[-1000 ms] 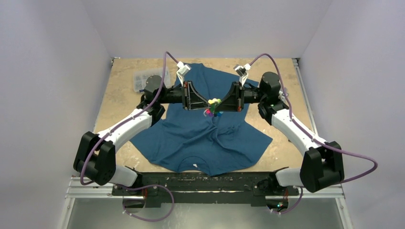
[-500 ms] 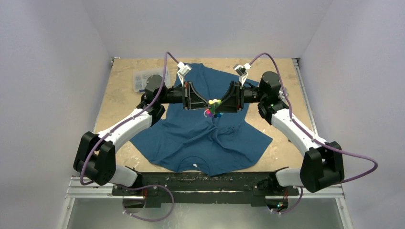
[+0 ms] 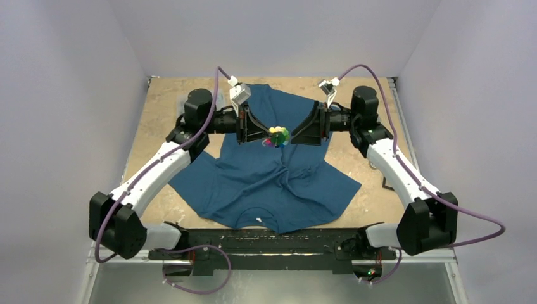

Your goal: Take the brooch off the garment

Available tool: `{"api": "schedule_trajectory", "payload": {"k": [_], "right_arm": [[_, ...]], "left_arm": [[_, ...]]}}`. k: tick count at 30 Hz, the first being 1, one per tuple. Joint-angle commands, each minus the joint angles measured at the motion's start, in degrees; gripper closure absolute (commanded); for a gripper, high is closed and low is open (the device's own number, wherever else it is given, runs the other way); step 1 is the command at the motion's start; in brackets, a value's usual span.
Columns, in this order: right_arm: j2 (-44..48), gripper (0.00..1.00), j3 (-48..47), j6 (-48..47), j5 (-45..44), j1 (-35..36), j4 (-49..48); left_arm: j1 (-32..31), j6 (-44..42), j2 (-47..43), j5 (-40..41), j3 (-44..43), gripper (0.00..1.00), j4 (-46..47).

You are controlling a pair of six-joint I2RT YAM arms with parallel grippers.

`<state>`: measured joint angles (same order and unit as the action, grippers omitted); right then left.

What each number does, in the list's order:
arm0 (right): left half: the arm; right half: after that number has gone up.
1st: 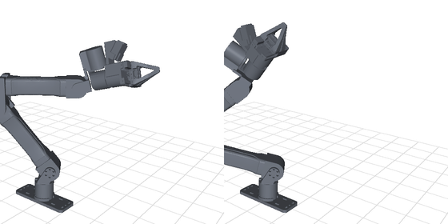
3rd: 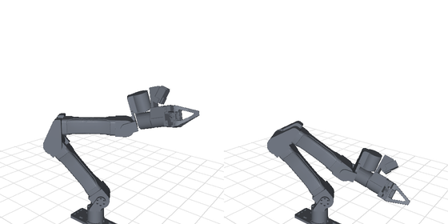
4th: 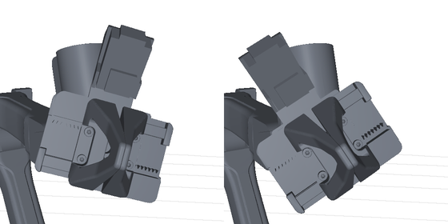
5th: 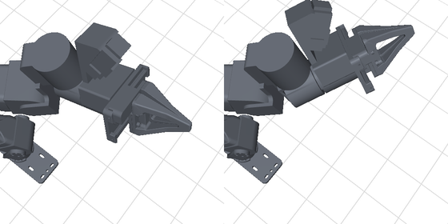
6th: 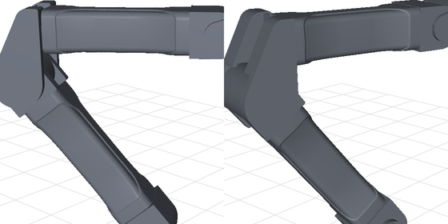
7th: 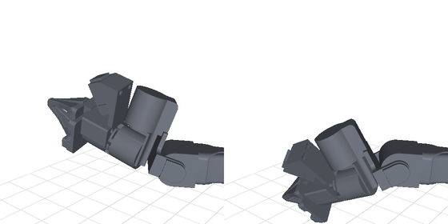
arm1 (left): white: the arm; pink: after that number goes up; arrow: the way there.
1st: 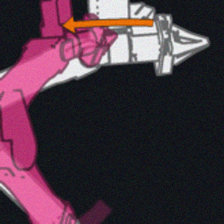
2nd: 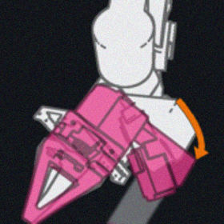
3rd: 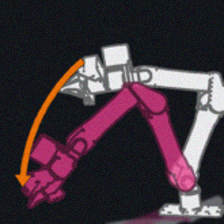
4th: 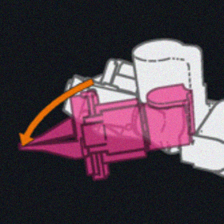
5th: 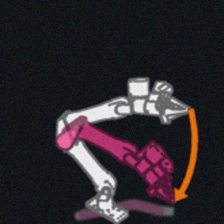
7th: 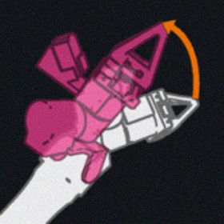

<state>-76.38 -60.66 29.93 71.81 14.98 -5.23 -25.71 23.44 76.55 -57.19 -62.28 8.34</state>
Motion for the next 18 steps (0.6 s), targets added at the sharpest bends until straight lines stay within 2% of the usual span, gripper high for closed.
{"api": "schedule_trajectory", "payload": {"k": [1, 4, 7, 9, 12, 15, 18], "right_arm": [[2.38, 0.18, -5.09, -6.47, -2.99, -2.21, 11.74], [2.17, 0.17, -7.28, -9.90, -3.45, -3.09, 16.72], [1.10, 0.18, -10.85, -16.83, -3.62, -3.14, 23.13], [-0.18, 0.18, -14.73, -25.15, -4.18, -2.83, 31.39], [-2.76, 0.18, -19.21, -33.73, -4.06, -1.59, 41.58], [-5.33, 0.20, -24.22, -43.24, -4.82, 1.94, 51.51], [-7.31, 0.24, -27.53, -48.66, -5.38, 5.99, 56.22]], "left_arm": [[-0.34, -33.39, -5.42, 1.10, -6.05, 1.00, -20.08], [-4.42, -62.59, -11.11, 3.66, -5.78, 1.00, -33.46], [-6.94, -89.48, -17.52, 4.81, 0.10, 1.00, -38.72], [-7.91, -103.40, -21.49, 5.22, 4.53, 1.00, -39.31], [-8.44, -118.17, -25.34, 4.39, 9.27, 1.00, -37.89], [-8.97, -130.41, -27.30, 2.37, 10.67, 1.00, -40.75], [-9.08, -140.75, -29.40, -0.63, 13.88, 1.00, -40.93]]}}
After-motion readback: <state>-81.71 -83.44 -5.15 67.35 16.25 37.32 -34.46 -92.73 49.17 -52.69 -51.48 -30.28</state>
